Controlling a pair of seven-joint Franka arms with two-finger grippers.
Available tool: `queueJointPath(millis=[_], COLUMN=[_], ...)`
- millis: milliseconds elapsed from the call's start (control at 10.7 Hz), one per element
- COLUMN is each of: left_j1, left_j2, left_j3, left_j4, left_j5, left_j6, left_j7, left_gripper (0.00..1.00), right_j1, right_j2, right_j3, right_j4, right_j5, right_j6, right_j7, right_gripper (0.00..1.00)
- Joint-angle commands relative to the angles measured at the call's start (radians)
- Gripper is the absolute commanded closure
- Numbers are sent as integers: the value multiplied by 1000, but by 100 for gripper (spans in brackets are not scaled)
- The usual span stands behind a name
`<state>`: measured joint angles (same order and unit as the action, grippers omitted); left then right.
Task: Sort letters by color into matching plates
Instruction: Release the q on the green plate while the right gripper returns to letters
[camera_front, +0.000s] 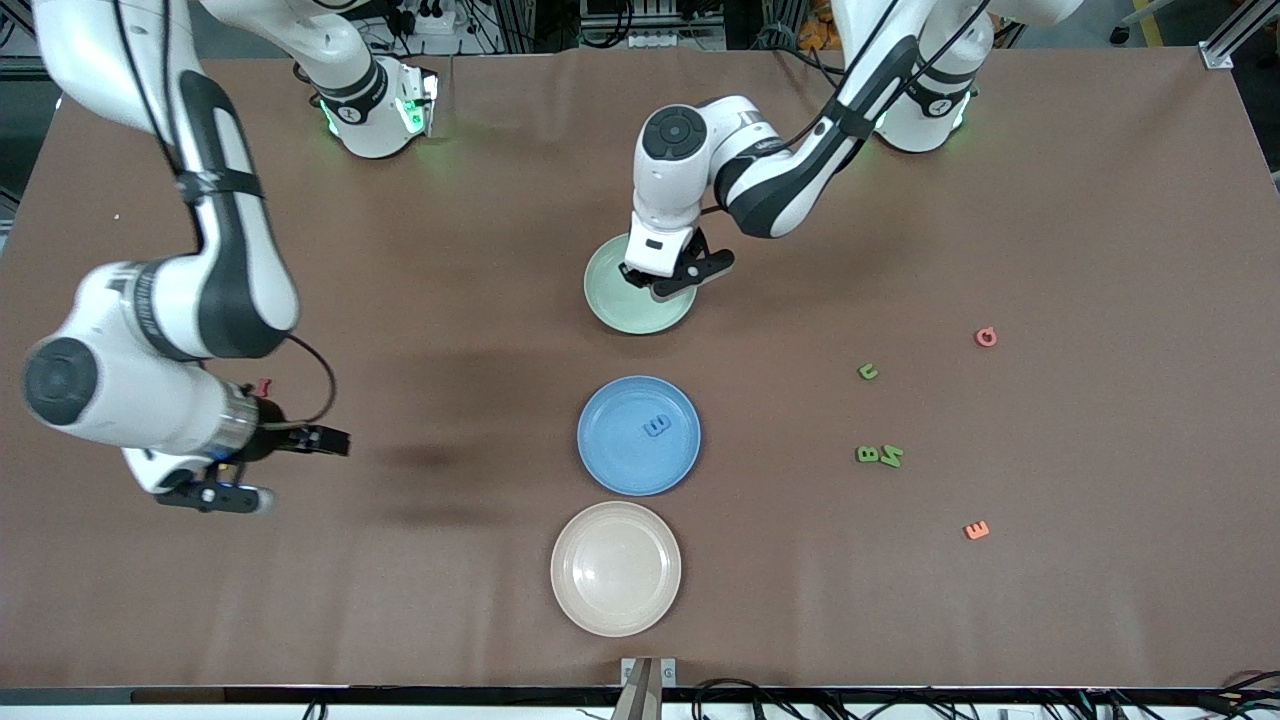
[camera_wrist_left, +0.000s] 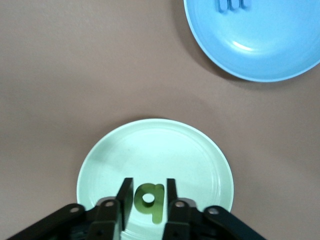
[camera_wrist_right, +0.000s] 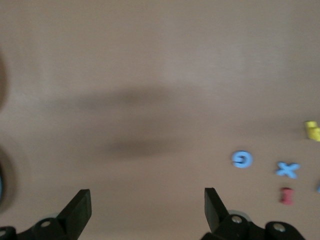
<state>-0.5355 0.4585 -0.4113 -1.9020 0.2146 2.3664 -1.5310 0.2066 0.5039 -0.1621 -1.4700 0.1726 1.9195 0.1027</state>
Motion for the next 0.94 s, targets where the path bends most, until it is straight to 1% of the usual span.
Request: queueJointPath(millis=[0, 187, 374, 655, 842], left_j1=[-20, 20, 102, 251, 293], left_j2=[58, 52, 52, 52, 46], left_j3=[9, 14, 14, 17, 16], left_j4=[55, 55, 52, 35, -11], left_j5=[-17, -15, -11, 34, 110], left_j6=[-29, -108, -128, -128, -127], left_j7=[-8, 5, 50, 136, 155], left_gripper=[0, 0, 0, 0, 0], right_j1=[-55, -88, -101, -104, -102], right_j2=[-131, -169, -163, -150, -142], right_j3=[-36, -57, -57, -56, -54], right_j4=[-148, -202, -229, -392, -464], right_j5=[-21, -70, -76, -67, -64], right_j6=[-7, -2, 36, 278, 358], right_j7=[-153, -193, -190, -190, -190], right_gripper=[0, 0, 0, 0, 0])
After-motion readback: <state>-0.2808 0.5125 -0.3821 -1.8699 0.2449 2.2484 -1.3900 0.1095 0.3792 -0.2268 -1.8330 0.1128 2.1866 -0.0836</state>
